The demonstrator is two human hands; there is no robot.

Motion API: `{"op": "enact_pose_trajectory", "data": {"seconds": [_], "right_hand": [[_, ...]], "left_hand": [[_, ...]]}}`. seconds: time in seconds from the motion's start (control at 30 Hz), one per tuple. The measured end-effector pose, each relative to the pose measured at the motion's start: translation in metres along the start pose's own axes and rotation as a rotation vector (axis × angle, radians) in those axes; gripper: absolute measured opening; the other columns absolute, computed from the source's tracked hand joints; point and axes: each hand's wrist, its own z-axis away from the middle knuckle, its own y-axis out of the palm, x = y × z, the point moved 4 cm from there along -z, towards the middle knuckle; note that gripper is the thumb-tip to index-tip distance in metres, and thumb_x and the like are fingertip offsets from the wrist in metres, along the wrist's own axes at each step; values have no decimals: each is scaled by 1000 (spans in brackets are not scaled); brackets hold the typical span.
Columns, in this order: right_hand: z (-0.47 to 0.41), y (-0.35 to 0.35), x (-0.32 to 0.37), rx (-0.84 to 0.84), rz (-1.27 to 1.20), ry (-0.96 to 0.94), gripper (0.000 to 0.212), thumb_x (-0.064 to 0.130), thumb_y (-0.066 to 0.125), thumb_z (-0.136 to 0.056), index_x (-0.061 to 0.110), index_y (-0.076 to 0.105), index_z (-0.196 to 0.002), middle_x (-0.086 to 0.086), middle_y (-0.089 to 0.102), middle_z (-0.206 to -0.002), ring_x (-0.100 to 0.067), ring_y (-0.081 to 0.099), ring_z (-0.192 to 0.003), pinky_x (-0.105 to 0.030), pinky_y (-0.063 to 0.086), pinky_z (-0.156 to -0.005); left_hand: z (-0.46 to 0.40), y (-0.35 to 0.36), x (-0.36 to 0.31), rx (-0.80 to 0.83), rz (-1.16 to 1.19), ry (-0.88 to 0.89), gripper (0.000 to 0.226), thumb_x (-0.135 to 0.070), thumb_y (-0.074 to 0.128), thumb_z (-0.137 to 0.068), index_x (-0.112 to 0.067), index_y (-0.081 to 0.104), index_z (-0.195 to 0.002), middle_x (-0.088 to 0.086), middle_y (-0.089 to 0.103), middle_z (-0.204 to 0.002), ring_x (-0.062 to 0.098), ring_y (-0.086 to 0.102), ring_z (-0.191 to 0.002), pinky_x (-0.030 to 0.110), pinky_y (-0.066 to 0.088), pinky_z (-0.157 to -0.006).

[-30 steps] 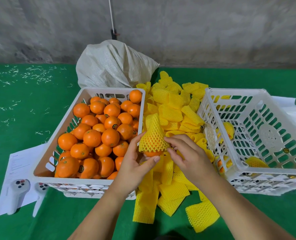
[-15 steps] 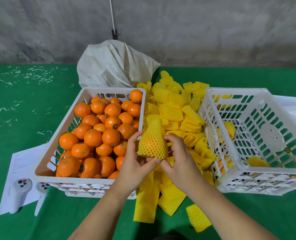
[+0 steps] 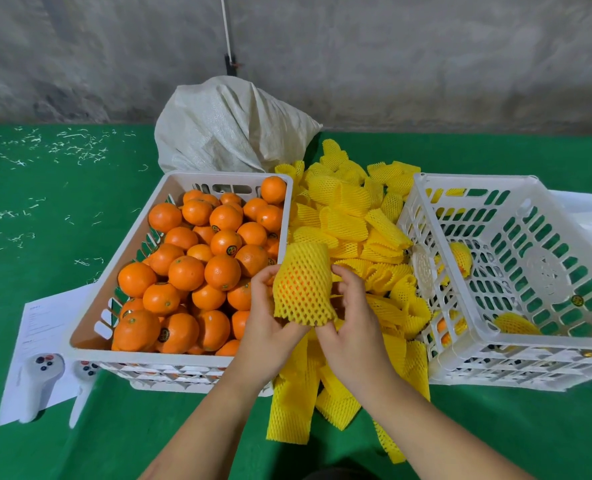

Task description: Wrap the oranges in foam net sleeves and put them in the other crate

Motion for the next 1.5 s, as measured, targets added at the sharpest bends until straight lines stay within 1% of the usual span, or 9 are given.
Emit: {"op": "enact_pose_trajectory", "data": {"seconds": [0.2,0.4,0.57,0.7,0.97,1.13,1.23,1.33,1.5], "right_hand": [[13,10,-2,54,65,-1,74,16,56,-103,39,18,-162,23,34,-155,21,29,-134,1,31,-100],[14,-2,-3,230,-233,173,83,52,64,-82,64,19,-151,46,37,-137,13,49,-123,-17,50,-92],[6,-6,3,156,-469,318,110,65,82,-61,44,29,-155,22,52,-143,-1,57,-126,-25,57,-95],[7,-13,-5,33,-761,432,94,51,85,-65,36,46,-149,8,66,-137,-16,64,-125,-45,54,-103],[8,-7,-2,-127,-1179,485,60,35,75,-86,20,55,-141,-12,69,-132,-32,67,-120,-44,57,-90],[-5,-43,-8,-252,-941,412,75,46,89,-74,43,51,-139,-5,66,-131,-29,72,-100,-37,59,-71],[-29,-114,-23,-411,-428,301,89,45,84,-79,50,30,-150,-3,54,-140,-18,69,-105,-40,61,-78],[-47,-176,-54,-542,2,328,103,27,78,-89,44,5,-159,-2,24,-164,-28,38,-145,-54,40,-114],[-50,-176,-97,-293,331,491,90,43,59,-101,36,-5,-163,0,-22,-170,-38,13,-155,-53,30,-117]], "left_hand": [[2,1,3,-8,-15,23,74,-11,84,-88,-20,39,-146,-26,60,-126,3,64,-117,13,53,-88],[1,-2,7,-101,-64,65,87,-4,88,-77,-42,39,-139,-22,57,-129,8,62,-121,23,55,-90],[3,12,10,81,-314,88,93,-13,91,-81,-59,39,-144,-28,51,-137,2,55,-129,25,51,-103],[4,9,8,98,-370,137,74,-2,82,-87,-42,58,-143,-27,62,-113,0,63,-106,9,46,-85],[22,23,-8,-106,-419,338,31,-12,73,-92,-21,76,-121,-5,54,-82,1,54,-80,12,41,-70],[30,22,-18,6,-418,488,23,-35,65,-103,-24,77,-119,-20,63,-106,6,66,-97,16,48,-83],[-4,-21,-6,-49,-494,216,25,-36,62,-105,-29,70,-128,-18,66,-117,5,66,-107,18,50,-87],[-38,-54,29,137,-852,-160,39,-28,64,-102,-22,61,-141,2,63,-134,24,60,-123,44,49,-103],[-35,-48,58,516,-1374,-348,58,-50,60,-101,-41,38,-155,-2,24,-151,35,25,-132,45,35,-117]]}}
